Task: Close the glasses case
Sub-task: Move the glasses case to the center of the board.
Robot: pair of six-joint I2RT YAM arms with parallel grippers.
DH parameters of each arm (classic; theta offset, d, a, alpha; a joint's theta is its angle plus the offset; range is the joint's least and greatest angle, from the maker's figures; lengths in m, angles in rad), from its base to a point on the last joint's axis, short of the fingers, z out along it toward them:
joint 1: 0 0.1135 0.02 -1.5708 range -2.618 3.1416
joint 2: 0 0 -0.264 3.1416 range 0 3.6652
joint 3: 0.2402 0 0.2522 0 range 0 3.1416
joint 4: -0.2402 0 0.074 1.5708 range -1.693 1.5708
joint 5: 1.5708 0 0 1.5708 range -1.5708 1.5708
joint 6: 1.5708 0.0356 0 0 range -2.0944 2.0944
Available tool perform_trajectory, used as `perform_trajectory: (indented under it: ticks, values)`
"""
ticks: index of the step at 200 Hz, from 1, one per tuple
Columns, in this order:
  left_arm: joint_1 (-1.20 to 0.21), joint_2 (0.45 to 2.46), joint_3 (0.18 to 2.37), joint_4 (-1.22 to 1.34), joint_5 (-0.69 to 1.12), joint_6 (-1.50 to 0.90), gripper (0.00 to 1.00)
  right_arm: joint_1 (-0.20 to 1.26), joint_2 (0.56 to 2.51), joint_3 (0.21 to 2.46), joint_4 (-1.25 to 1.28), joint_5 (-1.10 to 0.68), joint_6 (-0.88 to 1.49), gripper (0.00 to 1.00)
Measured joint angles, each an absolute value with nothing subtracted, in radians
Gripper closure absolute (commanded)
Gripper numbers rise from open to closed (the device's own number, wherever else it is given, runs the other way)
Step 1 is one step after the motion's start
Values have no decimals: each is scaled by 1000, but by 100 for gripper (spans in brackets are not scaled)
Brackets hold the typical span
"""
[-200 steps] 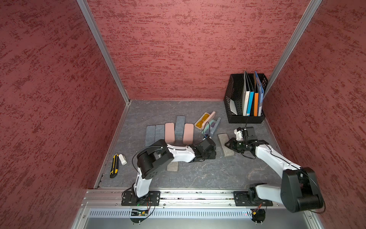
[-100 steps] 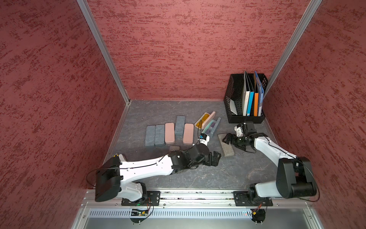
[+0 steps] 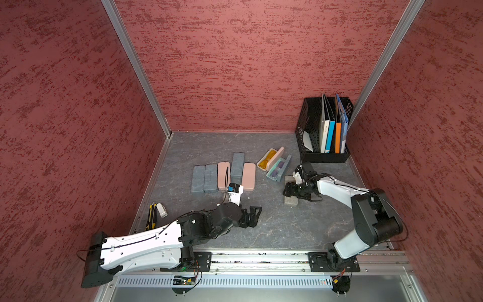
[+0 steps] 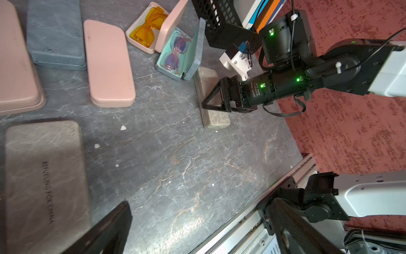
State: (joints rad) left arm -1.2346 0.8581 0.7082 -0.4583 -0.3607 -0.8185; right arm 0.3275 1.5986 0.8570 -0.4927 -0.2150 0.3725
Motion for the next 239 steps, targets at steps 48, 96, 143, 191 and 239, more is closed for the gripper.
perform_trajectory:
  ticks: [48,96,143,191,239]
  values:
    - [-1237,771,705,-528,-387,-823,0,508,1517,765,-436,-134,506,32]
    - [-1241,687,695,-572,-403,-831,0,829,1456,673,-308,-54,724,34]
    - [-1241,672,674,-583,-406,-841,0,1060,1638,834,-230,-6,896,35]
    - [-1248,662,656,-595,-400,-847,0,1129,1777,961,-124,1,1004,31]
    - [-1248,640,654,-619,-406,-854,0,1132,1780,963,-107,16,1040,17]
